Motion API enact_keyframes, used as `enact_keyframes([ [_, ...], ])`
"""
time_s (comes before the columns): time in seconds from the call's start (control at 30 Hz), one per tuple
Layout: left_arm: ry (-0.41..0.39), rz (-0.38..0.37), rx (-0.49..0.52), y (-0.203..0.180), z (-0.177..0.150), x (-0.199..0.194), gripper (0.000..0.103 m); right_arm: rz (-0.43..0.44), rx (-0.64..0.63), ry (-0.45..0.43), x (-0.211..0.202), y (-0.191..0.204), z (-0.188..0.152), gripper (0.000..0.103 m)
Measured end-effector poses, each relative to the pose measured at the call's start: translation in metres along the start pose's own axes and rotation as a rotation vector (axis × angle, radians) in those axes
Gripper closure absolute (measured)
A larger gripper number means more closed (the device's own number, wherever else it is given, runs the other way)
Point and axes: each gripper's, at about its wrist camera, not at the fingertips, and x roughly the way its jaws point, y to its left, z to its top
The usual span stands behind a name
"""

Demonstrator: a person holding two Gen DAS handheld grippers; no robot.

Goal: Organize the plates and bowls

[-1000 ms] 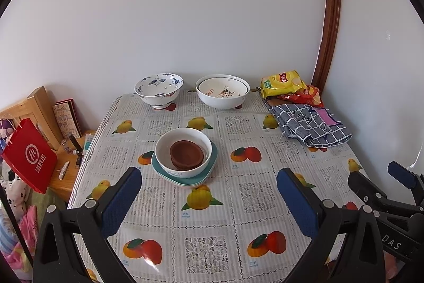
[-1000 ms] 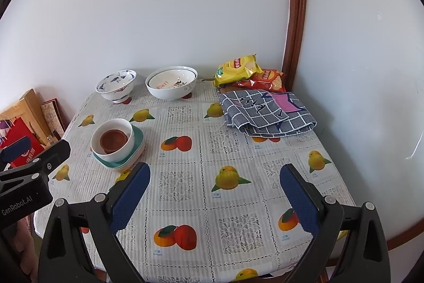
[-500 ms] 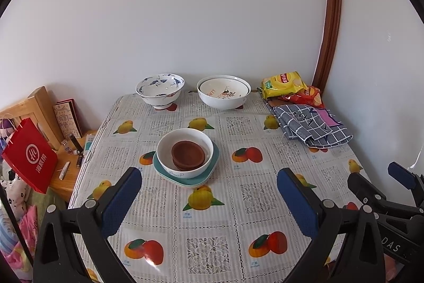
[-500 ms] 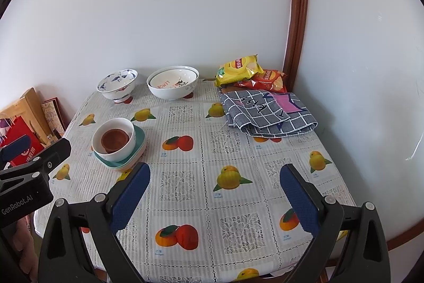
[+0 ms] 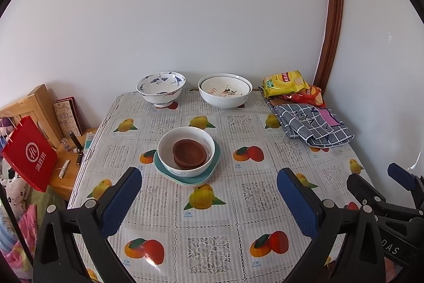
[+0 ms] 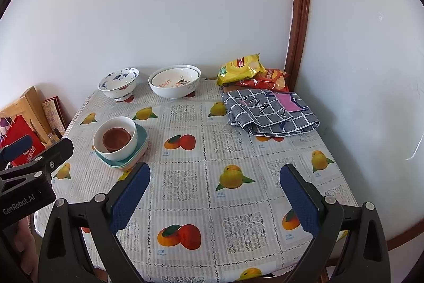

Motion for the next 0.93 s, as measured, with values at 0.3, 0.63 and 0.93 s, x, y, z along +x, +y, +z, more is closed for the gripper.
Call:
enact_keyframes([
  [0.3, -0.003, 0.002, -0.001, 0.0020, -0.0008, 0.0014, 0.000, -0.002, -0.003, -0.004, 0.0000, 0.0018, -0.0013, 0.006],
  [0.63, 0.000, -0.004, -0.013, 0.0039, -0.0001, 0.0041, 0.000, -0.002, -0.009, 0.000, 0.0008, 0.0042, -0.0013, 0.006],
  [0.93, -0.002, -0.003, -0.011, 0.0071, 0.0022, 0.0081, 0.000, -0.007, -0.009, 0.006, 0.0056, 0.0048, 0.0017, 0.006],
])
